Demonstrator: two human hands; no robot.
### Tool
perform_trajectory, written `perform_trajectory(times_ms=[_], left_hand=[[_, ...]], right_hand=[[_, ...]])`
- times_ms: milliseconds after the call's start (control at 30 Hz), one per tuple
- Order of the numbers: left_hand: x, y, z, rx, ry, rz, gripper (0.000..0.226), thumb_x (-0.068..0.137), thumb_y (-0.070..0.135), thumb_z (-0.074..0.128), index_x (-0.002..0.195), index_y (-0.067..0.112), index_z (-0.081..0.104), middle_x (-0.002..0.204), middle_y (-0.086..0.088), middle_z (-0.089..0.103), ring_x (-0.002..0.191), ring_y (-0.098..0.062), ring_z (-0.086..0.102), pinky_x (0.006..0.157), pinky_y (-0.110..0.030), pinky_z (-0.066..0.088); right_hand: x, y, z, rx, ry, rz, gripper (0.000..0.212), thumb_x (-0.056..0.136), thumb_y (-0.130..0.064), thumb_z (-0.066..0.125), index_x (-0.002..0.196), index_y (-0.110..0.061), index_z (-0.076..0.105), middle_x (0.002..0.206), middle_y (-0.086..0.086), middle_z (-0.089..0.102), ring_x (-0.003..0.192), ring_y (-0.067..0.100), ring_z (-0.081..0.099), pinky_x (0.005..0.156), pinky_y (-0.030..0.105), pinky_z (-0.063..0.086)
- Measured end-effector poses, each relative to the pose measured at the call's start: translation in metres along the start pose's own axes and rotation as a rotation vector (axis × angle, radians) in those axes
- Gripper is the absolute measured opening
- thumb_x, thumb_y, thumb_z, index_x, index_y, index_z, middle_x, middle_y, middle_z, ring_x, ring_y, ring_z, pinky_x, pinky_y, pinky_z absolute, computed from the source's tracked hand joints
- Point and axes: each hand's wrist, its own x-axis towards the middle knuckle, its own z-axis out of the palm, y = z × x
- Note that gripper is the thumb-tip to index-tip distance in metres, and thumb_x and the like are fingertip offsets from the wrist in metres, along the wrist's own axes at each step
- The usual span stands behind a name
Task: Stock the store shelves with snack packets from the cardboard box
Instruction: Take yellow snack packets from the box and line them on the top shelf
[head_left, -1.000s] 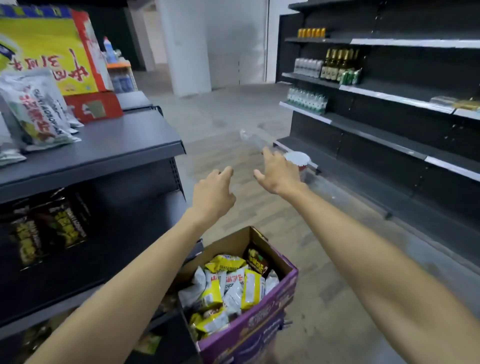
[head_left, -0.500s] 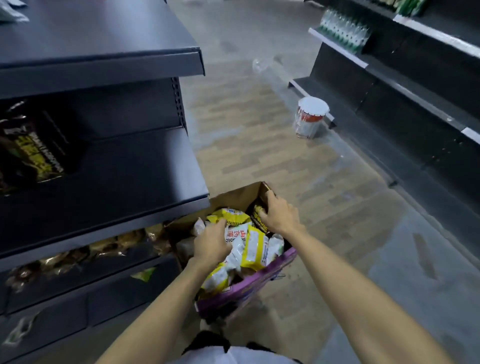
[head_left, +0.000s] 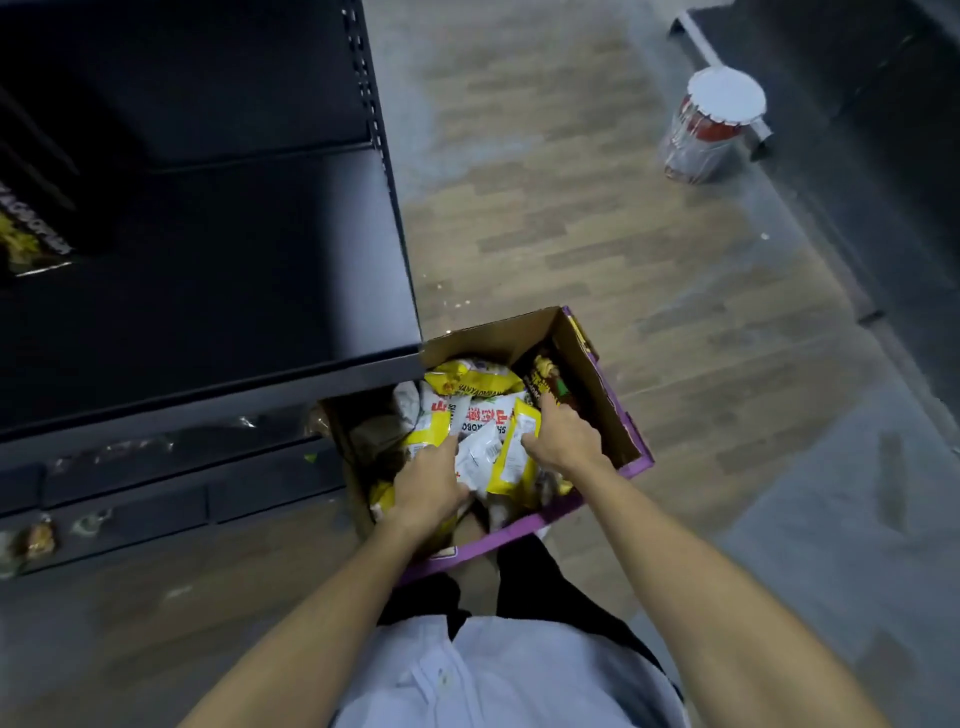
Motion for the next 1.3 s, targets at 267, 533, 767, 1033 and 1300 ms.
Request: perform_trajectory(times_ms=[267,533,767,1033,1300], left_hand=[[0.004,0.007,0.019,-0.091,0.019,-0.202,0.044,0.082,0.034,0.064,0.118,0.015,0.051,0.114,-0.013,0.061,0.108,-0.038,0.058,0.077,-0.04,0.047],[0.003,-0.002,0.033,-0.114,0.103,-0.278,0.032,0.085,0.026,0.058,0.114,0.014,0.053,0.112,-0.012,0.063,0.106,-0.035,0.058,0.075,-0.039,0.046],[0.009,-0.001,0.033,-0.206,0.07,-0.34,0.032,0.082,0.028,0.066,0.11,0.016,0.056,0.105,-0.009,0.065,0.1,-0.031,0.06,0.075,-0.039,0.05],[0.023,-0.001,0.029,-0.152,0.07,-0.35,0.034,0.081,0.025,0.068,0.113,0.019,0.056,0.108,-0.006,0.065,0.102,-0.03,0.06,0.077,-0.037,0.051],[0.021,-0.017,0.032,0.138,-0.016,-0.356,0.042,0.081,0.021,0.066,0.12,0.018,0.052,0.117,-0.008,0.058,0.109,-0.03,0.057,0.081,-0.037,0.048]], right_hand=[[0.037,-0.002,0.044,0.197,-0.238,0.173,0.049,0.086,-0.023,0.065,0.127,-0.001,0.051,0.13,0.017,0.056,0.119,0.032,0.056,0.087,0.034,0.049],[0.058,-0.012,0.057,0.208,-0.211,0.249,0.081,0.086,-0.03,0.073,0.14,0.003,0.024,0.14,0.025,0.039,0.123,0.034,0.052,0.091,0.038,0.049],[0.062,-0.004,0.043,0.209,-0.253,0.231,0.071,0.09,-0.006,0.063,0.144,0.002,0.018,0.144,0.027,0.035,0.125,0.041,0.05,0.093,0.041,0.047],[0.075,0.004,0.016,0.628,-0.296,0.291,0.035,0.086,-0.007,0.056,0.12,-0.005,0.055,0.111,0.018,0.064,0.083,0.027,0.064,0.064,0.033,0.051],[0.052,0.01,0.024,0.239,-0.126,0.354,0.051,0.095,-0.014,0.055,0.138,0.0,0.031,0.141,0.02,0.045,0.126,0.037,0.05,0.094,0.04,0.045]])
